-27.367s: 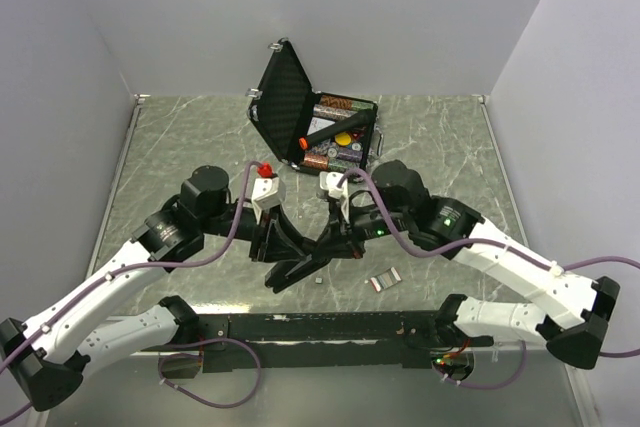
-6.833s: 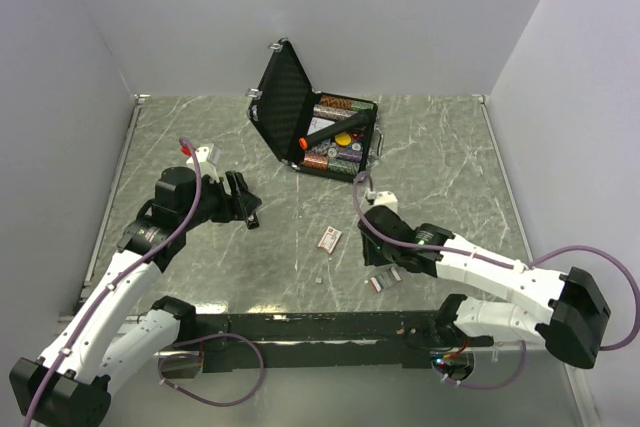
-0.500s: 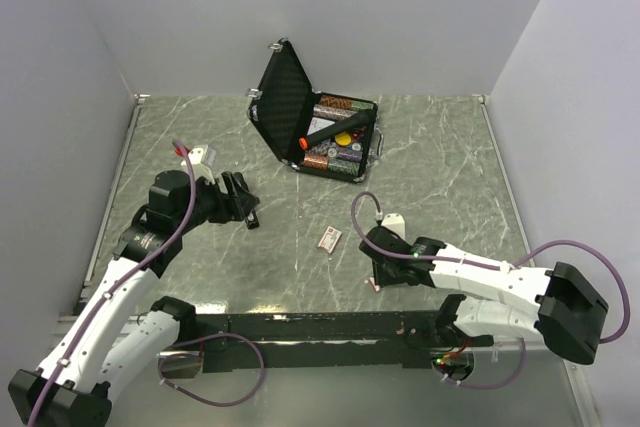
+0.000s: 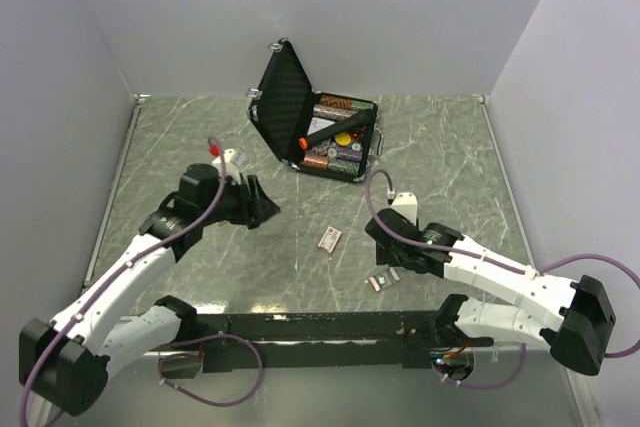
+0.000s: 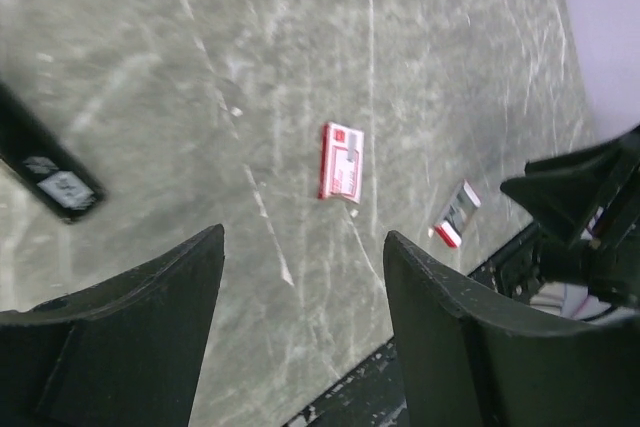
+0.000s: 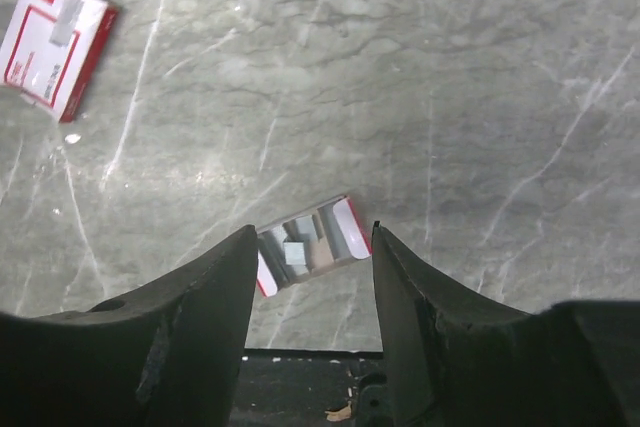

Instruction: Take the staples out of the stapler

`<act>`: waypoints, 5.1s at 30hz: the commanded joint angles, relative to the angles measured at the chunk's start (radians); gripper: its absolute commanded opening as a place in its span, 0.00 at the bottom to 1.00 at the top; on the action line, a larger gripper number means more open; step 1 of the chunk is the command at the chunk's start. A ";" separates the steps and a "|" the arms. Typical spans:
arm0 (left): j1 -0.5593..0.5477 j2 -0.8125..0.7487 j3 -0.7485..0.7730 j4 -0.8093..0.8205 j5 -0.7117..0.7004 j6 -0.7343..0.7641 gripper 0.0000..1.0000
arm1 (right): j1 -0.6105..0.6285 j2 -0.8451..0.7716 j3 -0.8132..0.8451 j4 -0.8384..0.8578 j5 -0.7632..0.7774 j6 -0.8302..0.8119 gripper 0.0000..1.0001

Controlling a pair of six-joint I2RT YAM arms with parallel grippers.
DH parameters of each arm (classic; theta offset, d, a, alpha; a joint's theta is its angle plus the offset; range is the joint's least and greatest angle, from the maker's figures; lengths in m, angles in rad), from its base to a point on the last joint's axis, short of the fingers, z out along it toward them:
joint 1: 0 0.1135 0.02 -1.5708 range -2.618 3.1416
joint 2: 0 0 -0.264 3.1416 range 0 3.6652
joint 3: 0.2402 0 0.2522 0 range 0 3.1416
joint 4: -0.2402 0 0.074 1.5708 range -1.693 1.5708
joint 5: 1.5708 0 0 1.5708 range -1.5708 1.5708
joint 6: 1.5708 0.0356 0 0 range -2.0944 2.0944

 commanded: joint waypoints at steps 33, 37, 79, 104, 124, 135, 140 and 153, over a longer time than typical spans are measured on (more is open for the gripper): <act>-0.234 0.714 0.201 0.356 -0.305 -0.204 0.40 | -0.188 0.020 -0.164 0.103 -0.173 0.052 0.31; -0.236 0.736 0.202 0.376 -0.291 -0.207 0.39 | -0.197 0.034 -0.163 0.105 -0.169 0.052 0.31; -0.257 0.807 0.244 0.401 -0.229 -0.197 0.39 | -0.195 0.151 -0.170 0.174 -0.262 0.020 0.03; -0.322 0.828 0.212 0.396 -0.208 -0.173 0.41 | -0.195 0.106 -0.195 0.215 -0.294 0.034 0.20; -0.378 0.883 0.218 0.381 -0.179 -0.138 0.41 | -0.195 0.131 -0.209 0.263 -0.311 0.022 0.12; -0.423 0.885 0.163 0.435 -0.099 -0.061 0.41 | -0.194 0.085 -0.189 0.200 -0.248 0.019 0.00; -0.444 0.869 0.127 0.455 -0.064 -0.016 0.41 | -0.194 0.067 -0.175 0.163 -0.222 0.022 0.00; -0.564 0.817 0.034 0.576 0.146 0.135 0.40 | -0.194 0.008 -0.195 0.128 -0.224 0.039 0.00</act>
